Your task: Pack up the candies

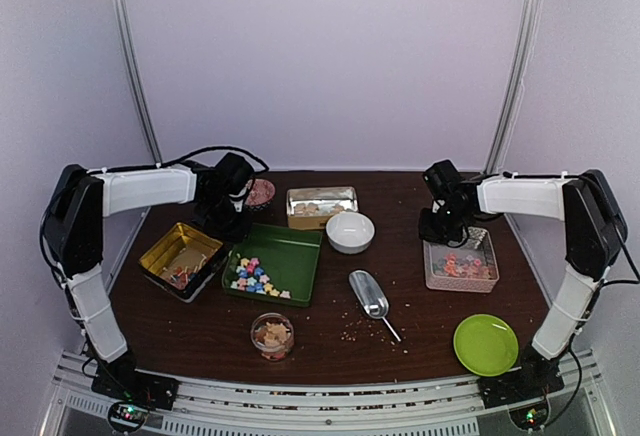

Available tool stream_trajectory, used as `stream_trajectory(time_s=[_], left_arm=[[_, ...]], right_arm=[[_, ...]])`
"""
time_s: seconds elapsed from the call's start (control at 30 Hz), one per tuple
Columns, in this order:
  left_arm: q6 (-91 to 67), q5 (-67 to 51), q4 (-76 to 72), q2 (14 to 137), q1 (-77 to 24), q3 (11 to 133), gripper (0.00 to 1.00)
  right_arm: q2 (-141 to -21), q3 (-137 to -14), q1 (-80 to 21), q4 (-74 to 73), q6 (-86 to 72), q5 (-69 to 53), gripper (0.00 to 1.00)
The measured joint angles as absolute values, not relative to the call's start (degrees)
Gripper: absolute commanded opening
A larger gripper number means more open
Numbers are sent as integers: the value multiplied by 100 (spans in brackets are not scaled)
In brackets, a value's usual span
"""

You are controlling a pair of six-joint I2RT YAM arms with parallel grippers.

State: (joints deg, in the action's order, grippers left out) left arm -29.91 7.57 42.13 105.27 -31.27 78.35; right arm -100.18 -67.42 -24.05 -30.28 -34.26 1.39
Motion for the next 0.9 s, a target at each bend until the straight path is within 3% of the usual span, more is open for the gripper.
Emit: stream_trajectory(time_s=[0.5, 0.53, 0.57, 0.7, 0.77, 0.9], left_arm=[[-2991, 585, 4519, 11537, -3754, 9080, 0], [-2989, 574, 4545, 11550, -3767, 9113, 3], [-2989, 574, 4578, 11552, -3774, 9139, 13], [-2941, 617, 4657, 11493, -3763, 9139, 74], [-2952, 642, 4661, 11301, -3736, 9008, 84], [-2989, 788, 4748, 10506, -3542, 8562, 85]], right_arm=[[-9974, -6864, -2408, -3017, -3341, -73, 29], [-9953, -6855, -2408, -3013, -3339, -104, 30], [-9920, -6838, -2410, -2998, -3334, -130, 31], [-9749, -6796, -2421, -2969, -3336, -244, 33], [-9666, -6796, -2451, -2932, -3332, -298, 34], [-9522, -6799, -2488, -2884, -3332, -397, 34]])
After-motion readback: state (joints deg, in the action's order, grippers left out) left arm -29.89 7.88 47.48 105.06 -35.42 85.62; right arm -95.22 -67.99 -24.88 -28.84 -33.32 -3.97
